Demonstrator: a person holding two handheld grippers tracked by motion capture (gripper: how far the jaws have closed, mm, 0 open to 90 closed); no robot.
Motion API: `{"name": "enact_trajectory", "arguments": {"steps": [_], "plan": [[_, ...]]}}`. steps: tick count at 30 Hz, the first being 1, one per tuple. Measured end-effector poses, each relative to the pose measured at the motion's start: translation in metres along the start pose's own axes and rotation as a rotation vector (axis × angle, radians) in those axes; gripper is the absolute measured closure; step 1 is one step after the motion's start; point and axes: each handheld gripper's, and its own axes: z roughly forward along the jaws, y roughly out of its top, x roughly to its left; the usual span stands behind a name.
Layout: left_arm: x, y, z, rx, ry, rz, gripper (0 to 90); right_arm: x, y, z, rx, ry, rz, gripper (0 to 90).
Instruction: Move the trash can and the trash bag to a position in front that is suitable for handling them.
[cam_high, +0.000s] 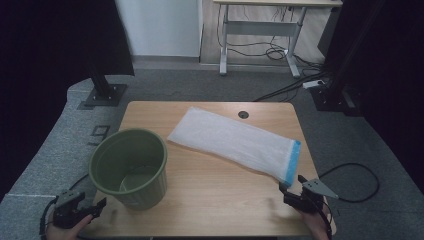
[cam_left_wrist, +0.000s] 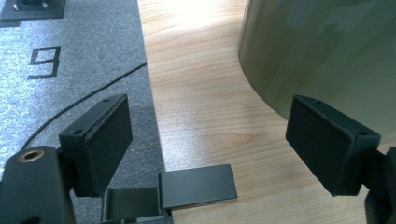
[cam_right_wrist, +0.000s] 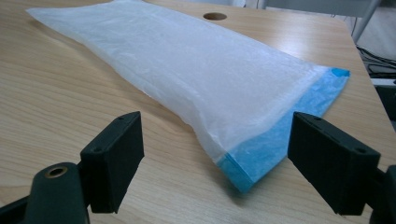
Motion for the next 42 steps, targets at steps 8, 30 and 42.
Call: {"name": "enact_trajectory", "arguments": {"steps": [8, 30, 42], "plan": [[0.003, -0.002, -0.004, -0.011, -0.04, 0.087, 14.7, -0.004, -0.004, -0.004, 0.006, -0.019, 0.003, 18.3], [-0.059, 0.039, 0.012, -0.072, -0.377, 0.412, 14.1, -0.005, -0.003, -0.001, 0.015, 0.071, 0.082, 19.0], [-0.12, 0.07, 0.048, -0.033, -0.44, 0.525, 14.5, -0.007, 0.005, 0.005, -0.008, 0.072, 0.101, 19.3]]}}
